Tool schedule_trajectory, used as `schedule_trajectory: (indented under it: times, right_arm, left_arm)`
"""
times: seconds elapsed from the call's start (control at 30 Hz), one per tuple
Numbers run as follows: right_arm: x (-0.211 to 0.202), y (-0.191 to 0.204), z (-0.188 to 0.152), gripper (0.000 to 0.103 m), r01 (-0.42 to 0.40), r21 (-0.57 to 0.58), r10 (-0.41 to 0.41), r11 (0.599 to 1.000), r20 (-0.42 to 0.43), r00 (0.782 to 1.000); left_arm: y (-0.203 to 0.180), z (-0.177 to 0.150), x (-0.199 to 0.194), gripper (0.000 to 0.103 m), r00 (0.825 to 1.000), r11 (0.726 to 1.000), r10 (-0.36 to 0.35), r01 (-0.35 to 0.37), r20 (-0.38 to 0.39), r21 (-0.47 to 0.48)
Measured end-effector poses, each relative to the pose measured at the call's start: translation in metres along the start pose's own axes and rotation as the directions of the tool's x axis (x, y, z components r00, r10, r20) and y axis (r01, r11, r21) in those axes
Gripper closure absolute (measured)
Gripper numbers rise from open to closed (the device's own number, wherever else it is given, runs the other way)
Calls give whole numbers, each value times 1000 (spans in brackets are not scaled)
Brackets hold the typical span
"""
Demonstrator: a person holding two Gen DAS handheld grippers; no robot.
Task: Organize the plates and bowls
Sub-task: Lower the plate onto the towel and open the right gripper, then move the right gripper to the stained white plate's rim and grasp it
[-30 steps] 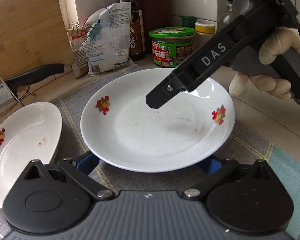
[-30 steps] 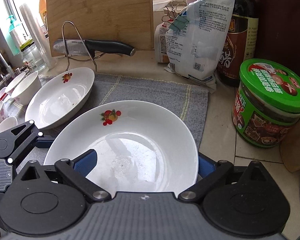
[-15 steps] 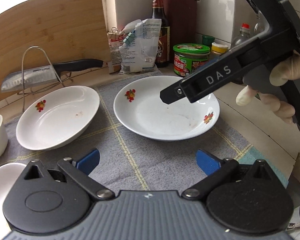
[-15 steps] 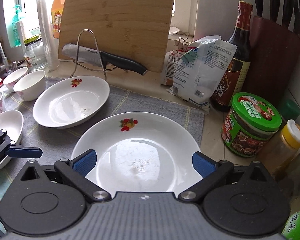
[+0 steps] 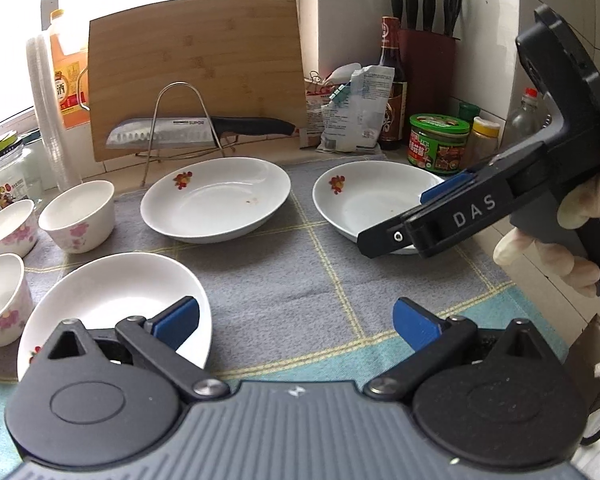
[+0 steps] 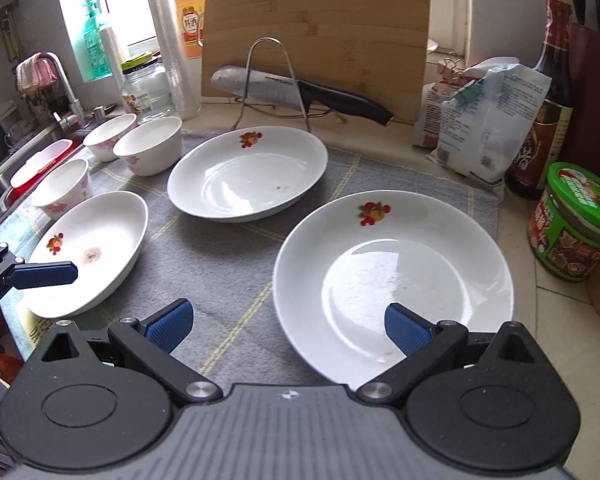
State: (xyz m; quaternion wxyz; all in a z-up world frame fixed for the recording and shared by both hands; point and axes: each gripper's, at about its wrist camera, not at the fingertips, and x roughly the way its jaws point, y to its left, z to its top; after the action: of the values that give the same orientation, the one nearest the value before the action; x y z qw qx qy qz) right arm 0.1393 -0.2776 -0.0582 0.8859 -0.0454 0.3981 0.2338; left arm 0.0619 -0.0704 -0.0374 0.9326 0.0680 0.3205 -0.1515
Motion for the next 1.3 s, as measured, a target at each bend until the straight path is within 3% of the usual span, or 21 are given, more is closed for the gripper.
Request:
schedule_trajectory:
  times: [0.4,0.67,1.3]
  right_arm:
    - [25,98,9,0,58,24,-58,998,-12,998]
    - [46,139,18,0,50,55,-49,997,-24,999]
    - [87,165,19,0,2,55,5,998,-131,991]
  left_arm:
    - [97,-39,-41,1,999,997,-48,49,-15,67]
    - [148,-64,-47,1,996,990,-61,69,-60,126]
    - [175,-79,-8,1,970,966,-187,210,-153,153]
